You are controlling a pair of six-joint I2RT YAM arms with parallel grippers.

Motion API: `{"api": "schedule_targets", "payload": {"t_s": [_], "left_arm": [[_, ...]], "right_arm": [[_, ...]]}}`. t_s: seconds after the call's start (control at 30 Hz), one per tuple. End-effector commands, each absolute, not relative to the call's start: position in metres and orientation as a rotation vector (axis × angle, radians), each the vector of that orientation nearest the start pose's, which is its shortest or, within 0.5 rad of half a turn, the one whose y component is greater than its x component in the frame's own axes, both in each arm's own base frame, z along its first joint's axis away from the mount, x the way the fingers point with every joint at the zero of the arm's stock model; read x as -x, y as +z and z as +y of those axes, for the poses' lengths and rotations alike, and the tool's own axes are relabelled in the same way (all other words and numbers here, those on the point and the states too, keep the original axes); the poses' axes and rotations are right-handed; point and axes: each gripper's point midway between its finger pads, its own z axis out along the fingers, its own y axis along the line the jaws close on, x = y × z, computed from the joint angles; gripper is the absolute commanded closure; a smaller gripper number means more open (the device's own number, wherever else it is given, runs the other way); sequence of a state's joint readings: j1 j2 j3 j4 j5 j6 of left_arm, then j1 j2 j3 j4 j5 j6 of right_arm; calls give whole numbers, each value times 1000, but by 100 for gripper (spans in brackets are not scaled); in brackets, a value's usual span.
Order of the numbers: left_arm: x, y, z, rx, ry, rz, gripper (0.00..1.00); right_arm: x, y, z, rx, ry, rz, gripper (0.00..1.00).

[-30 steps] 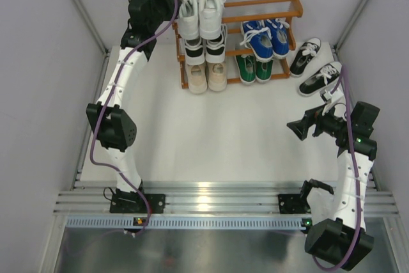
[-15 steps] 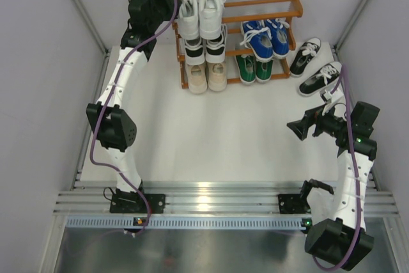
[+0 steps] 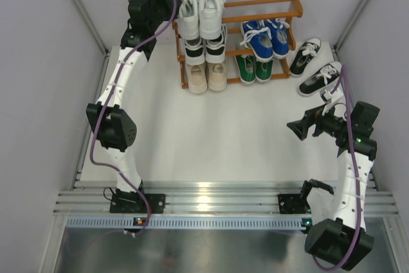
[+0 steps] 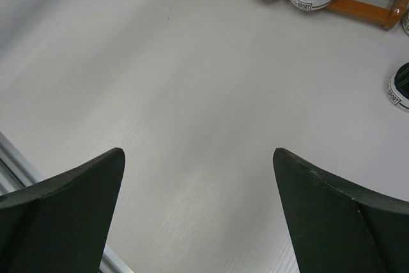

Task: Place and organize the shoes onto the shoe shelf
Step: Adjust the shoe at the shoe shelf.

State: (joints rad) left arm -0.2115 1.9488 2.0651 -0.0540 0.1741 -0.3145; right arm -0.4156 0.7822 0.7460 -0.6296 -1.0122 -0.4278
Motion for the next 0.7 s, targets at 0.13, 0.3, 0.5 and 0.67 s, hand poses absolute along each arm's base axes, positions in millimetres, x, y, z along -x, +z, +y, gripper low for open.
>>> {"api": "schedule_targets", "payload": {"t_s": [0.13, 0.3, 0.5, 0.67], "left_arm": [[-546, 512, -168, -69, -607, 1319, 92], [-543, 519, -167, -67, -609, 1304, 92], [-538, 527, -165, -66, -612, 1288, 92], [-536, 531, -164, -61, -612, 1278, 92]], "right_arm": [[-240, 212, 46, 545, 568, 1847, 1], [-240, 212, 46, 545, 567, 1848, 1], [-240, 212, 46, 547, 570, 1848, 1], [-240, 212, 46, 545, 569, 1849, 1]]}}
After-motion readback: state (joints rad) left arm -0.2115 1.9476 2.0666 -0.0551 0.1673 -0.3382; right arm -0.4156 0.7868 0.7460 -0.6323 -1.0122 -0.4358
